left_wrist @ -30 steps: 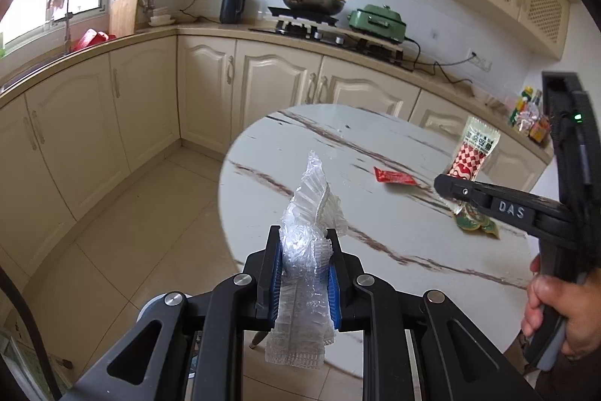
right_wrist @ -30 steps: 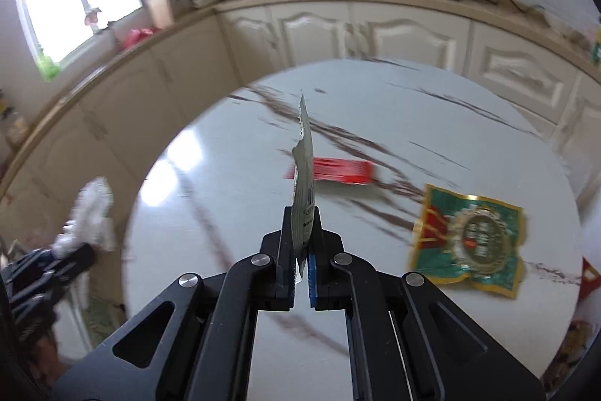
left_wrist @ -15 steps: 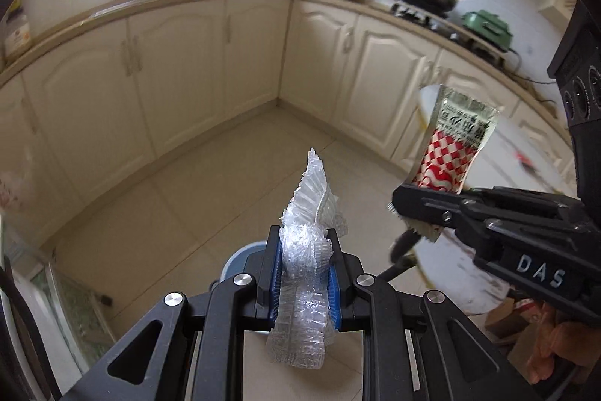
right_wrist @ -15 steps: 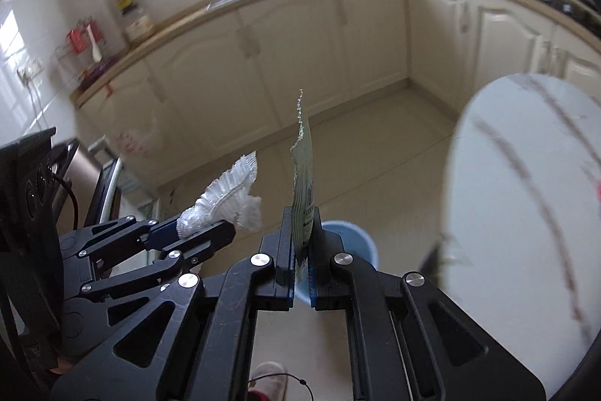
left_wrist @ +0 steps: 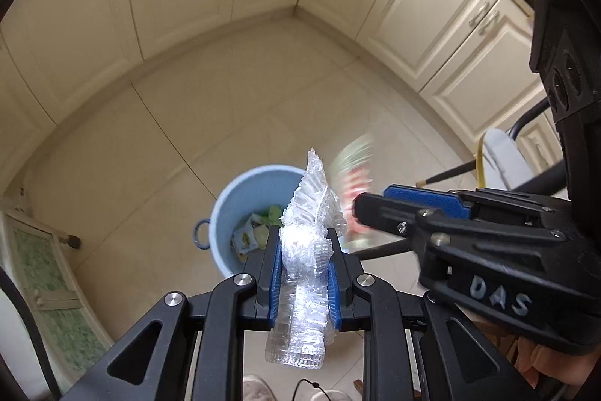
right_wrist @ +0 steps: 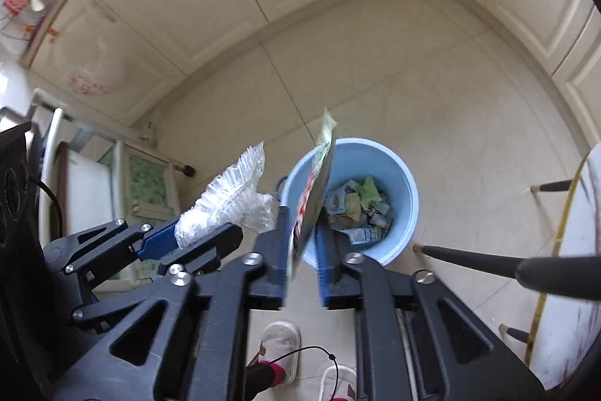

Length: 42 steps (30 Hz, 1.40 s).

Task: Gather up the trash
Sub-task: 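Carry the plastic wrap and checked strip over the blue bucket and open both grippers, then lift both grippers away from the bucket back toward the table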

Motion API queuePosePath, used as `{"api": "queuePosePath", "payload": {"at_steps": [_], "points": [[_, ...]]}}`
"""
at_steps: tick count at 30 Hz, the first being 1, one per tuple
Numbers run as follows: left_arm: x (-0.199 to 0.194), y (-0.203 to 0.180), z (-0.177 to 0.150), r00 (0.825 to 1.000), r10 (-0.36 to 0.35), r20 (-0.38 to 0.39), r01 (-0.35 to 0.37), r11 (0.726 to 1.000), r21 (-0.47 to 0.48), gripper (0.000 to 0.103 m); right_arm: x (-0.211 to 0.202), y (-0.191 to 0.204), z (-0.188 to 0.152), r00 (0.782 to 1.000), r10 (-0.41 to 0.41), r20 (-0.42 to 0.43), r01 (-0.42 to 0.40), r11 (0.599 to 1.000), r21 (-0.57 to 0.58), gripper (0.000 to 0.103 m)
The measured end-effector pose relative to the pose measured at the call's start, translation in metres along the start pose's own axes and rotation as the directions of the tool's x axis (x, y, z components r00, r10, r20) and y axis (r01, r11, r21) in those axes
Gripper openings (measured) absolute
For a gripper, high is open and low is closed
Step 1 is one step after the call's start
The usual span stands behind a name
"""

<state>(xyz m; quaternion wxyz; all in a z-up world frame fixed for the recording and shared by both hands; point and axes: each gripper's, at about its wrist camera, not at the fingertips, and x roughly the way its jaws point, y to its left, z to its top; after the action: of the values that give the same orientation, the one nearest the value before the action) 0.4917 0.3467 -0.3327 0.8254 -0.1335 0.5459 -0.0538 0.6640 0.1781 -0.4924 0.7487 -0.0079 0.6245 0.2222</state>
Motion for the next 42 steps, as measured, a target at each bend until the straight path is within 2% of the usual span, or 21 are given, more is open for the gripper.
{"api": "queuePosePath", "payload": {"at_steps": [1, 3, 5, 7, 8, 13, 16, 22, 24, 26, 30, 31, 32, 34, 37, 40, 42], "points": [[0.009, 0.002, 0.004, 1.0, 0.012, -0.012, -0.012, 1.0, 0.005, 0.018, 0.005, -0.003, 0.002, 1.0, -0.008, -0.006, 0.008, 1.0, 0.001, 0.032], [0.022, 0.0, 0.015, 0.999, 0.019, -0.034, -0.018, 1.0, 0.015, 0.02, 0.01, -0.007, 0.004, 1.0, -0.025, -0.003, 0.025, 1.0, 0.0, 0.033], [0.035, 0.001, 0.019, 0.998, 0.047, -0.048, -0.046, 0.999, 0.01, 0.032, 0.009, -0.012, 0.005, 0.999, -0.035, 0.004, 0.035, 0.999, 0.012, 0.042], [0.041, 0.001, 0.023, 0.996, 0.071, -0.054, -0.071, 0.997, -0.003, 0.061, 0.01, -0.013, 0.006, 0.998, -0.055, 0.013, 0.054, 0.998, 0.011, 0.046], [0.042, 0.003, 0.025, 0.996, 0.075, -0.049, -0.076, 0.997, -0.009, 0.066, 0.009, -0.014, 0.007, 0.998, -0.056, 0.015, 0.056, 0.998, 0.01, 0.047], [0.022, -0.019, 0.03, 0.992, 0.127, -0.019, -0.128, 0.991, -0.047, 0.068, -0.002, -0.009, 0.009, 0.998, -0.052, 0.041, 0.051, 0.999, 0.008, 0.049], [-0.001, -0.014, 0.025, 0.985, 0.17, 0.022, -0.168, 0.983, -0.075, 0.069, -0.017, 0.0, 0.007, 0.997, -0.051, 0.066, 0.051, 0.999, -0.005, 0.05], [-0.068, -0.02, 0.003, 0.952, 0.267, 0.149, -0.253, 0.961, -0.108, 0.07, -0.065, 0.035, -0.005, 0.989, -0.033, 0.144, 0.043, 0.997, -0.065, 0.056], [-0.093, -0.032, -0.012, 0.941, 0.273, 0.202, -0.252, 0.96, -0.121, 0.072, -0.092, 0.051, -0.014, 0.981, -0.031, 0.192, 0.05, 0.994, -0.098, 0.061], [-0.117, -0.042, -0.024, 0.928, 0.271, 0.257, -0.245, 0.961, -0.13, 0.078, -0.119, 0.066, -0.025, 0.97, -0.032, 0.242, 0.065, 0.99, -0.128, 0.072], [-0.168, -0.071, -0.051, 0.898, 0.254, 0.359, -0.229, 0.967, -0.11, 0.08, -0.187, 0.088, -0.053, 0.927, -0.063, 0.369, 0.13, 0.978, -0.161, 0.075], [-0.18, -0.082, -0.062, 0.888, 0.25, 0.386, -0.226, 0.968, -0.106, 0.083, -0.204, 0.093, -0.061, 0.913, -0.071, 0.401, 0.147, 0.976, -0.161, 0.084], [-0.196, -0.097, -0.072, 0.874, 0.243, 0.421, -0.222, 0.97, -0.1, 0.086, -0.224, 0.096, -0.071, 0.895, -0.081, 0.438, 0.166, 0.973, -0.159, 0.091], [-0.22, -0.123, -0.089, 0.842, 0.237, 0.485, -0.222, 0.971, -0.09, 0.098, -0.257, 0.103, -0.089, 0.864, -0.092, 0.496, 0.189, 0.97, -0.15, 0.093], [-0.246, -0.169, -0.126, 0.801, 0.221, 0.556, -0.219, 0.973, -0.071, 0.1, -0.307, 0.108, -0.118, 0.811, -0.129, 0.57, 0.239, 0.964, -0.121, 0.098], [-0.274, -0.196, -0.163, 0.762, 0.183, 0.622, -0.202, 0.979, -0.041, 0.102, -0.35, 0.109, -0.148, 0.756, -0.16, 0.634, 0.274, 0.958, -0.085, 0.103], [-0.289, -0.211, -0.202, 0.735, 0.168, 0.657, -0.201, 0.979, -0.026, 0.102, -0.379, 0.109, -0.17, 0.718, -0.171, 0.675, 0.28, 0.958, -0.055, 0.103]]}}
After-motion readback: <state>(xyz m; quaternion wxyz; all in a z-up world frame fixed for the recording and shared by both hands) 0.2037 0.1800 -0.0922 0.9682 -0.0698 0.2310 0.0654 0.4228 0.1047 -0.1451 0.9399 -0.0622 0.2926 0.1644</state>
